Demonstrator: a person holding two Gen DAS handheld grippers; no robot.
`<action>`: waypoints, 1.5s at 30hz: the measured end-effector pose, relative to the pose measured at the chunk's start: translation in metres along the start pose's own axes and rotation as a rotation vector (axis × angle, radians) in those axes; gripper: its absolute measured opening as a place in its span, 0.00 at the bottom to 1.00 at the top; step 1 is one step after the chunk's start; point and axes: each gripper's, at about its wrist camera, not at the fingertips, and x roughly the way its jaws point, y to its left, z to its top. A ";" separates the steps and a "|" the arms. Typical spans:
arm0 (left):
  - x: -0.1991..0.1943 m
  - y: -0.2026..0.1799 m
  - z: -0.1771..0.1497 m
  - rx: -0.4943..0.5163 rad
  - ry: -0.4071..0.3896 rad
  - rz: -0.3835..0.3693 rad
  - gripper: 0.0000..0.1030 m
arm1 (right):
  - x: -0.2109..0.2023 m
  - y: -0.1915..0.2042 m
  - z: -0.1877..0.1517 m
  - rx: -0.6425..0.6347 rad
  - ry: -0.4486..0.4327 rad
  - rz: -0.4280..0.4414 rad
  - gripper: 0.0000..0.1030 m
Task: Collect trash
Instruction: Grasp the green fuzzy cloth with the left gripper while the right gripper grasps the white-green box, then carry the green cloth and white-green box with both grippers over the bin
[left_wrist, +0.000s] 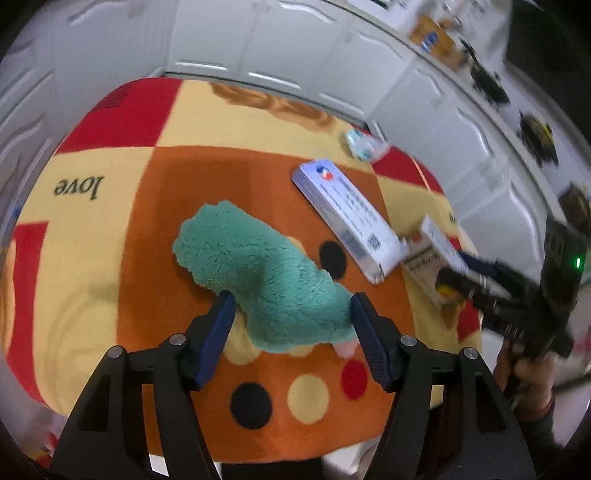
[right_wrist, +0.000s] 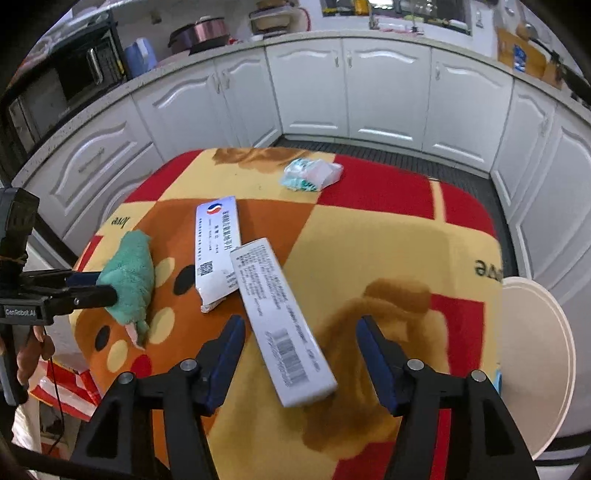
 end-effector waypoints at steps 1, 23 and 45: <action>0.001 0.000 0.001 -0.022 -0.017 0.002 0.63 | 0.003 0.003 0.001 -0.013 0.002 0.003 0.59; 0.019 -0.008 -0.007 -0.060 -0.075 0.069 0.44 | 0.003 0.011 -0.008 -0.015 -0.021 -0.008 0.30; -0.001 -0.127 -0.010 0.269 -0.175 0.054 0.41 | -0.070 -0.028 -0.036 0.109 -0.143 -0.057 0.25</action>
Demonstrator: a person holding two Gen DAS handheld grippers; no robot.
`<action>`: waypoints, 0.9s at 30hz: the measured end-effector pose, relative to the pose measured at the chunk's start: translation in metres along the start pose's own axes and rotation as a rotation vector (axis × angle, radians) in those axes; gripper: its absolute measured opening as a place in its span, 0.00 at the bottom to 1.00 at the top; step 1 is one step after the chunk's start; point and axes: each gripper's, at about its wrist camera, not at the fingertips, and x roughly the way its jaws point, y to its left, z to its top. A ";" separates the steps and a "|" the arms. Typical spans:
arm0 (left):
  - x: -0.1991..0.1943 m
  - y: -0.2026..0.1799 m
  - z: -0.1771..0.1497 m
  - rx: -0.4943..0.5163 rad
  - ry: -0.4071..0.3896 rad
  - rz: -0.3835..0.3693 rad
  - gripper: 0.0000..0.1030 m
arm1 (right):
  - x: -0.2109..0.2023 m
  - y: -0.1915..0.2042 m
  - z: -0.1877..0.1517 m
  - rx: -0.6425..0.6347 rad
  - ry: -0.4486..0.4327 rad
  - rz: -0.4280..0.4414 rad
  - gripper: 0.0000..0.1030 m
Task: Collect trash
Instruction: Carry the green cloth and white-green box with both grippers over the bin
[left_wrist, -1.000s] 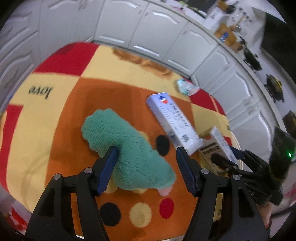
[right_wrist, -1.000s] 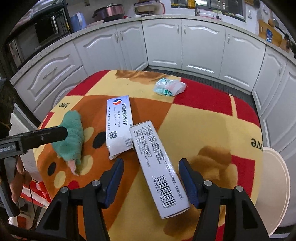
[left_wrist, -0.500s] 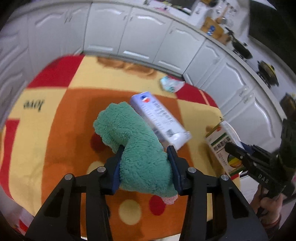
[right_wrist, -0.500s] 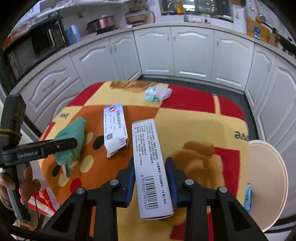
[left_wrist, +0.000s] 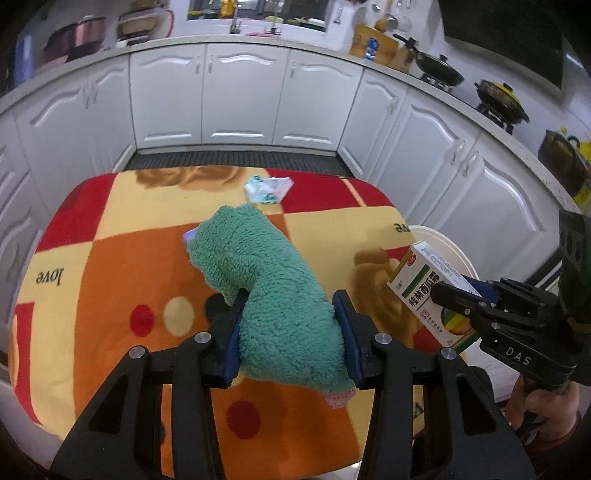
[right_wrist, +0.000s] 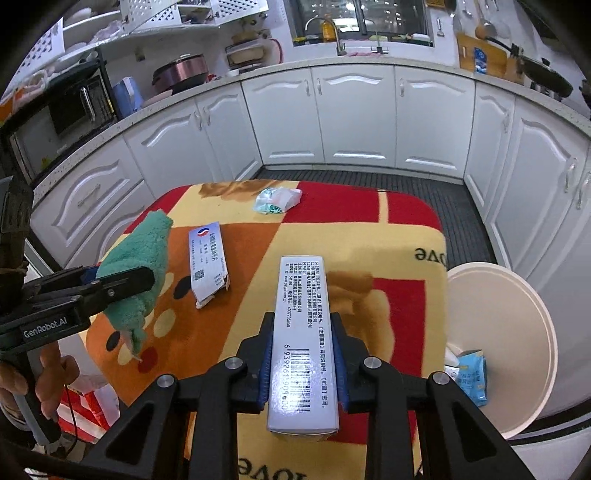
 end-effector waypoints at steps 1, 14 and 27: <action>0.000 -0.004 0.000 0.009 0.000 -0.001 0.41 | -0.003 -0.003 -0.001 0.004 -0.004 -0.004 0.25; 0.018 -0.059 0.012 0.112 0.008 -0.046 0.41 | -0.027 -0.044 -0.006 0.079 -0.037 -0.058 0.25; 0.055 -0.120 0.029 0.193 0.029 -0.117 0.41 | -0.038 -0.103 -0.015 0.179 -0.040 -0.152 0.25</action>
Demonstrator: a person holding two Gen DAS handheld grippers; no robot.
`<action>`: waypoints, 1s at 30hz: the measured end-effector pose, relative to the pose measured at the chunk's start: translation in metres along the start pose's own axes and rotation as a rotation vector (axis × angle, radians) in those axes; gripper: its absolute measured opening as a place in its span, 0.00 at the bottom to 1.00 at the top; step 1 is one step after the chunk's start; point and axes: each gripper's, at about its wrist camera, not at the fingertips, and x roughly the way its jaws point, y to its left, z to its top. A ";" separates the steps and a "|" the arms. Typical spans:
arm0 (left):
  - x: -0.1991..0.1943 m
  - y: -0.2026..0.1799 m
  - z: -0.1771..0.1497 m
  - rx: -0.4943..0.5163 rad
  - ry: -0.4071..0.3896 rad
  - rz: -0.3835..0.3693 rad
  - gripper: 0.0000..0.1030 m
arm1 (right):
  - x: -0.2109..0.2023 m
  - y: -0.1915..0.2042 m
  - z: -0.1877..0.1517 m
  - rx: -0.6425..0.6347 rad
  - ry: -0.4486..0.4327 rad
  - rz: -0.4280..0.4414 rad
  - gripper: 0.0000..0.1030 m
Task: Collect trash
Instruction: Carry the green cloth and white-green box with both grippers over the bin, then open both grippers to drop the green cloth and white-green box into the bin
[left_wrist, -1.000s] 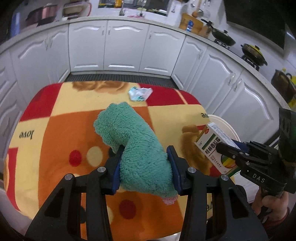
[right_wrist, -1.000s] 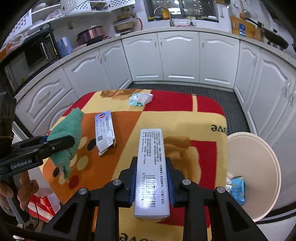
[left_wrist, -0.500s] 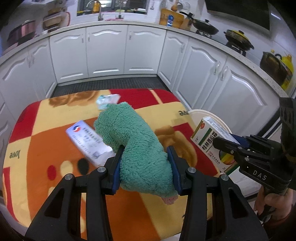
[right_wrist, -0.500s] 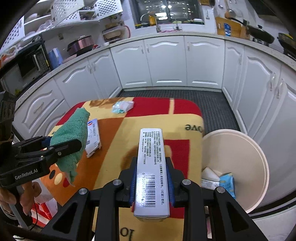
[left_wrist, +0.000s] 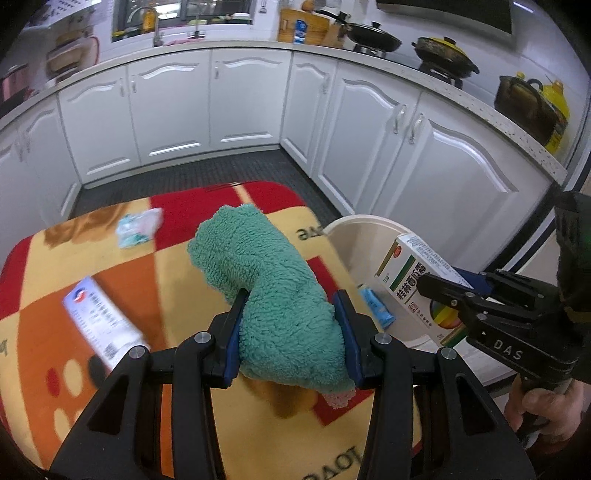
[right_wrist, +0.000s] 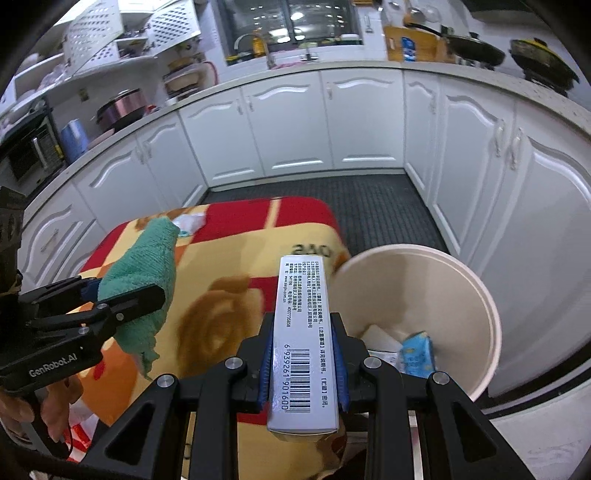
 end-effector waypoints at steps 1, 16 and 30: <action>0.005 -0.005 0.003 0.006 0.003 -0.009 0.41 | 0.001 -0.006 0.000 0.011 0.002 -0.007 0.25; 0.081 -0.057 0.025 0.043 0.068 -0.096 0.42 | 0.037 -0.090 -0.013 0.185 0.071 -0.114 0.25; 0.101 -0.068 0.024 0.033 0.085 -0.133 0.58 | 0.053 -0.117 -0.020 0.281 0.099 -0.172 0.53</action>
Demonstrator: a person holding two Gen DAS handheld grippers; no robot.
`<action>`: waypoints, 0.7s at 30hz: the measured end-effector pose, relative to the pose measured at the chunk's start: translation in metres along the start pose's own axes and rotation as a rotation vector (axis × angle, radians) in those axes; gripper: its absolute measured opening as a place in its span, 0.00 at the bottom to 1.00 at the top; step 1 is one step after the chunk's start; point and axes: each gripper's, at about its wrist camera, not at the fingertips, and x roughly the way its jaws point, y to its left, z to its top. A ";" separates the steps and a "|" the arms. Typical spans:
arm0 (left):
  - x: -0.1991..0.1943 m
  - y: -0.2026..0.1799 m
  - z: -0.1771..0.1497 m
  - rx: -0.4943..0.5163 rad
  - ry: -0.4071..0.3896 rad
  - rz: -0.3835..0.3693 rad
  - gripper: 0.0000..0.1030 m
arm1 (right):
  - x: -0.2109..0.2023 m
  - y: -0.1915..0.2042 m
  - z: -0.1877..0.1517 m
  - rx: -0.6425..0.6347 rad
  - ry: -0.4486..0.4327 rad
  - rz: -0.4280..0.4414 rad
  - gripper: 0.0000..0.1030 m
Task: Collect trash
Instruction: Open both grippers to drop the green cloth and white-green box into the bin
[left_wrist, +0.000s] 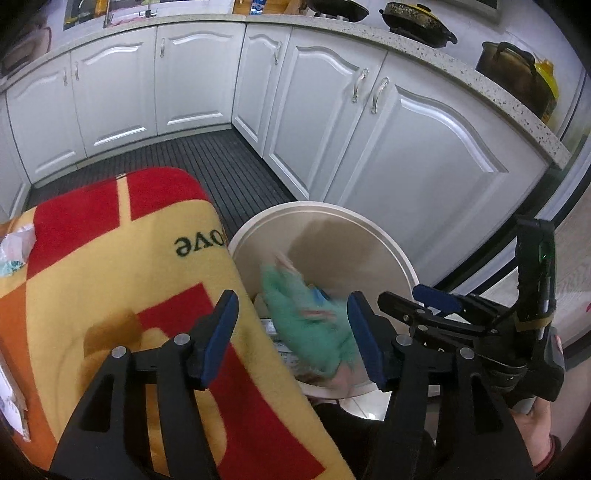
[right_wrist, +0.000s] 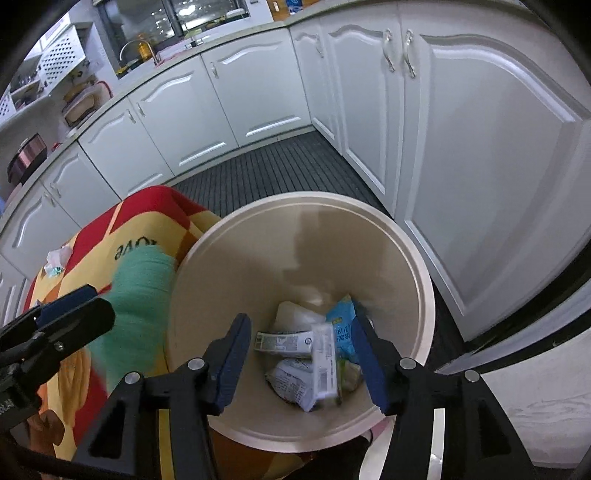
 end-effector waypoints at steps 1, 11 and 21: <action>0.000 0.000 0.000 -0.003 0.001 0.001 0.58 | 0.000 0.000 0.000 0.002 0.003 0.002 0.53; -0.016 0.014 -0.006 -0.058 0.001 0.042 0.58 | -0.006 0.008 -0.009 -0.020 0.014 0.027 0.53; -0.040 0.049 -0.017 -0.139 0.010 0.136 0.58 | -0.018 0.041 -0.010 -0.070 0.001 0.070 0.56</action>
